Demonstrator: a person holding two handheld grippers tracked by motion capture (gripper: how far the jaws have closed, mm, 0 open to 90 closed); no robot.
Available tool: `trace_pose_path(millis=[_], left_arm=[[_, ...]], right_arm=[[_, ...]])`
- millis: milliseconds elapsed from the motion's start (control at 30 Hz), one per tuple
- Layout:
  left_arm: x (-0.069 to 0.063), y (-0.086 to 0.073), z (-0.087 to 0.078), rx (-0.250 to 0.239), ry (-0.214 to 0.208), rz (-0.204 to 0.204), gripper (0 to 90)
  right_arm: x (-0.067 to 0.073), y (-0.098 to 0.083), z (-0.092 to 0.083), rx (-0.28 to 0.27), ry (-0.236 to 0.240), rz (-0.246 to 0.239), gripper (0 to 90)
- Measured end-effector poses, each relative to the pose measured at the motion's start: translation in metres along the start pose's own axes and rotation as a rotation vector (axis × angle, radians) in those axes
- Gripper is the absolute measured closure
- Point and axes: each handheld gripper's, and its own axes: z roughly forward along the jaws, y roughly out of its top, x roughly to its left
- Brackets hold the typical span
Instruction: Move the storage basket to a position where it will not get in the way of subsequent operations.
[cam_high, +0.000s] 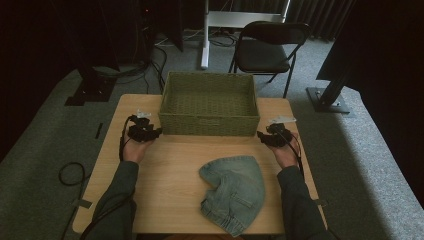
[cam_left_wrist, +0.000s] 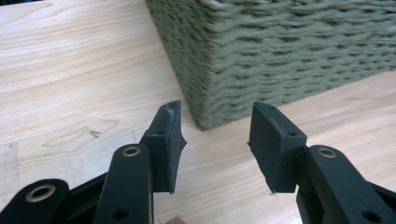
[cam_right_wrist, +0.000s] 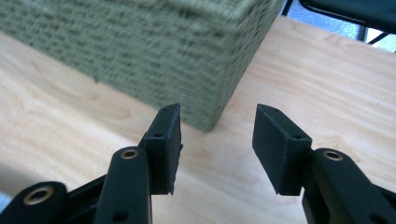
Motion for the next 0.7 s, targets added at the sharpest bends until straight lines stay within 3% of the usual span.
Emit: trace_pose_path(millis=[333, 433, 700], left_arm=[[-0.028, -0.01, -0.016, -0.042, -0.062, 0.046, 53.6], [-0.037, -0.012, -0.022, -0.065, -0.101, 0.049, 52.7], [-0.056, -0.014, -0.038, -0.109, -0.155, 0.088, 52.4]], right_arm=[[0.015, -0.03, -0.004, 0.03, 0.035, -0.016, 49.3], [0.02, -0.037, -0.007, 0.041, 0.051, -0.012, 49.2], [0.037, -0.049, -0.027, 0.014, 0.087, -0.029, 47.5]])
